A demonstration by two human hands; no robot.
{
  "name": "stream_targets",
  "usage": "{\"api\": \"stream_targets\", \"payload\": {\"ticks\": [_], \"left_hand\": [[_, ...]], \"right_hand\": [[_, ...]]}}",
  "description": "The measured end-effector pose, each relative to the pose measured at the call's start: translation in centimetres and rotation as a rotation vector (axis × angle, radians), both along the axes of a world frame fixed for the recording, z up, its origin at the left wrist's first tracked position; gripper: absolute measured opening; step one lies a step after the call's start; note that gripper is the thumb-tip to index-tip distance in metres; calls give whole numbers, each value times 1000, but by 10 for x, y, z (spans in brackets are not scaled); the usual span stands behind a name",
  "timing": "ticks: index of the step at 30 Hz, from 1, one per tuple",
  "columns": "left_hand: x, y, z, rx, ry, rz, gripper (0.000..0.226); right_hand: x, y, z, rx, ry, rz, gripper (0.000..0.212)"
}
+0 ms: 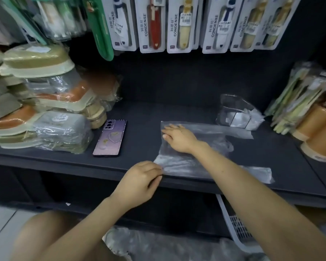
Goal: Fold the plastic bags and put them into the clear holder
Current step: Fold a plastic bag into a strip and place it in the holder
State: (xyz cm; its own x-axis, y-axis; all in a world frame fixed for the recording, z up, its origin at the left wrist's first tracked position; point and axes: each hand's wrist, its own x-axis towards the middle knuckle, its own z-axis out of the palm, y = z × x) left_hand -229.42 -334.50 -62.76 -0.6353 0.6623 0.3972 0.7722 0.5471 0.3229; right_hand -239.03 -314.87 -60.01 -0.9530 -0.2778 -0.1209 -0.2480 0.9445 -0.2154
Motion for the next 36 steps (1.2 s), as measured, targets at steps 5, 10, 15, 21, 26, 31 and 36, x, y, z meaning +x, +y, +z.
{"api": "stream_targets", "payload": {"ticks": [5,10,15,21,26,31,36], "left_hand": [[2,-8,-5,-1,-32,-56,25],[-3,-10,5,140,-20,29,22],[-28,20,18,21,39,301,40],[-45,45,-5,-395,-158,304,92],[-44,27,-7,-451,-155,290,101],[-43,17,6,-275,-258,234,119],[-71,45,30,-61,-193,291,87]], "right_hand": [[-20,-7,-9,-21,11,-43,45],[3,-5,0,-56,225,-71,46],[69,3,-13,21,402,-116,59],[109,42,-38,165,325,-218,54],[147,107,-34,211,217,-383,69],[151,108,0,103,142,-399,94],[82,54,19,15,217,-315,60]]}}
